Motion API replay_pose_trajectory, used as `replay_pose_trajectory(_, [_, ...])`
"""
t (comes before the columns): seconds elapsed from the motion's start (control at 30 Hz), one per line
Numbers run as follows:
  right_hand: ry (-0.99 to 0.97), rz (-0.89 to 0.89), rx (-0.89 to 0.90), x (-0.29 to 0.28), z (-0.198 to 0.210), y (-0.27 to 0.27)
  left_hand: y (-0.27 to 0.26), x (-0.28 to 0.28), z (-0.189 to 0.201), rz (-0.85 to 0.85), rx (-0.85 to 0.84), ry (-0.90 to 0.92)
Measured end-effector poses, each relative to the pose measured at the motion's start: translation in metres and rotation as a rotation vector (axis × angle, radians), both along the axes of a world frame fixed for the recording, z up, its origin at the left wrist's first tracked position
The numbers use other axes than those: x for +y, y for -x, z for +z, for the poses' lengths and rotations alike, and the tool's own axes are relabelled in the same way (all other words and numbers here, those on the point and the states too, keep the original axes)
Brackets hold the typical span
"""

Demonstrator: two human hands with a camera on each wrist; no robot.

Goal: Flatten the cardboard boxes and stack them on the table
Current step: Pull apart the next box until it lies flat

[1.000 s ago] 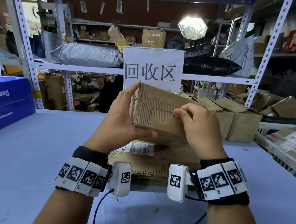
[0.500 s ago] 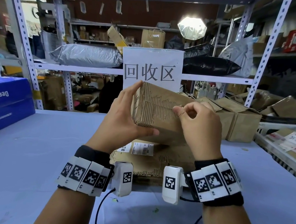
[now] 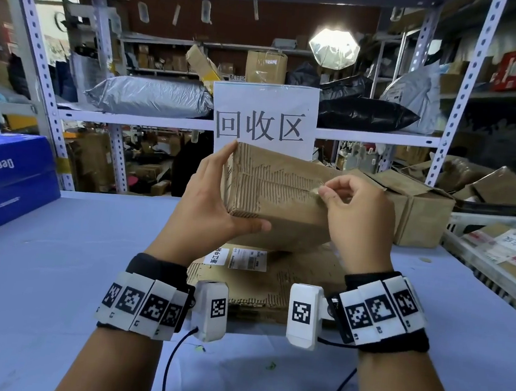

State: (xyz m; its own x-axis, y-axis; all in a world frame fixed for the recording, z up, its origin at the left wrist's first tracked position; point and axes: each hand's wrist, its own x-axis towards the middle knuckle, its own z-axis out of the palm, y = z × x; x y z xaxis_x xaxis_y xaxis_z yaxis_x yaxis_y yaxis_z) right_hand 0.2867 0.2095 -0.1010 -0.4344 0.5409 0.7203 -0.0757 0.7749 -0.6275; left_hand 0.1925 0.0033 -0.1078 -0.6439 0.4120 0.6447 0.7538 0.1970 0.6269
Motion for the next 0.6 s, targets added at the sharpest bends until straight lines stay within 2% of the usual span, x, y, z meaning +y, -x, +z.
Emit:
replay_pose_trajectory(0.4, [-0.113,-0.019,-0.133,0.0072,-0.0028,0.0006,-0.0010,-0.0010,-0.0001,-0.034,-0.016,0.006])
replay_pose_trajectory(0.6, [-0.102,-0.043,-0.068,0.0069,-0.0065,0.0033,0.0003,-0.0011,-0.0010,-0.044,-0.014,0.009])
